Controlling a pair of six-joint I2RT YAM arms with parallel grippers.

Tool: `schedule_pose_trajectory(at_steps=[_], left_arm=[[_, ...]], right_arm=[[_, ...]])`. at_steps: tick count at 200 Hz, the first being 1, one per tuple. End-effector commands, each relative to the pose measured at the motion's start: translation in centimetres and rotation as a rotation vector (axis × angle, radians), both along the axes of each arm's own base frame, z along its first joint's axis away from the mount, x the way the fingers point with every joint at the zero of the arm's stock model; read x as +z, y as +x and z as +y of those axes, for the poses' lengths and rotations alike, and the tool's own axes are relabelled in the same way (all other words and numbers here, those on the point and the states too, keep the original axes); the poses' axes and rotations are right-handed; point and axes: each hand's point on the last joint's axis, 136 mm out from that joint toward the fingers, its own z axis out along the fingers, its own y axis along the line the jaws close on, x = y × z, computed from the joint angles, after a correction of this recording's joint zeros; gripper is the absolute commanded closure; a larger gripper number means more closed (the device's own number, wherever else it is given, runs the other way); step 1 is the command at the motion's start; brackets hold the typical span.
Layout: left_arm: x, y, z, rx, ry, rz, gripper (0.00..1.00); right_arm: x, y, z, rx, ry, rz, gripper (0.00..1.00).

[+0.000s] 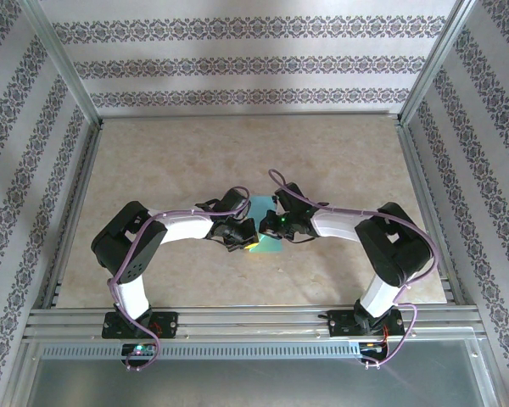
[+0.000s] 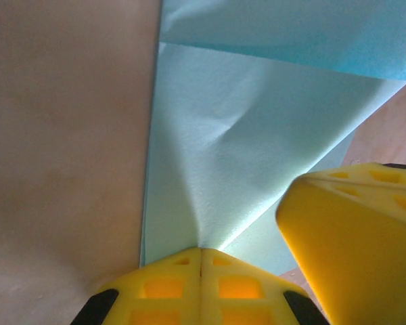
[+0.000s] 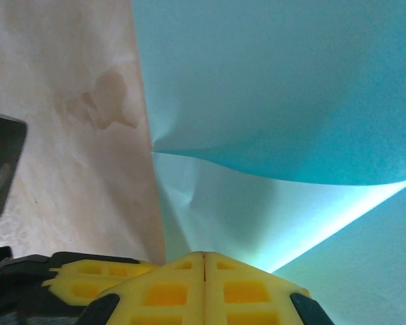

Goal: Fold a paper plane with a square sheet of paper (pick it up from the middle)
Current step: Fold the triangle a second time at the center of the table.

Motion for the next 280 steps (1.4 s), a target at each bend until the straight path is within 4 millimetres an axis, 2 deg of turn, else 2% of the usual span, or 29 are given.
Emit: schedule_pose_trajectory(at_steps=[1,49,94,128,143,166,186,200,243,260,280], left_arm=[[-3.0,-2.1,1.9,-0.013,0.1,0.085,0.98],[-3.3,-2.4,2.2,-0.01,0.115,0.097,0.98],[-4.1,-3.4,3.5,-0.006,0.165,0.132,0.99],[-4.4,-3.6,3.6,-0.004,0.164,0.138,0.99],[-4.3,-3.5,3.5,-0.01,0.161,0.132,0.99],[-4.1,-3.1,3.2,-0.019,0.159,0.122,0.99],[-3.8,-2.8,2.9,-0.027,0.15,0.112,0.99],[-3.9,-2.8,2.7,-0.032,0.148,0.112,0.99],[-3.9,-2.6,2.5,-0.034,0.14,0.111,0.99],[-3.8,-2.6,2.4,-0.036,0.135,0.108,0.99],[-3.7,-2.6,2.4,-0.042,0.129,0.105,0.99]], right_arm=[[-1.7,-1.2,-0.3,0.003,-0.024,0.051,0.94],[-2.7,-1.2,-1.2,-0.006,-0.066,0.058,0.94],[-2.7,1.8,-3.7,-0.046,-0.076,0.007,0.94],[-2.7,4.5,-6.7,-0.121,-0.081,-0.003,0.94],[-2.2,5.6,-7.7,-0.153,-0.079,-0.016,0.94],[0.3,6.5,-8.2,-0.169,-0.082,-0.083,0.94],[2.7,6.5,-8.0,-0.171,-0.052,-0.144,0.93],[3.2,5.6,-7.1,-0.152,-0.031,-0.144,0.93],[1.1,1.9,-1.6,-0.044,0.044,-0.024,0.93],[0.4,1.5,-0.6,-0.032,0.044,-0.004,0.93],[-0.8,1.5,-0.9,-0.049,0.018,0.02,0.93]])
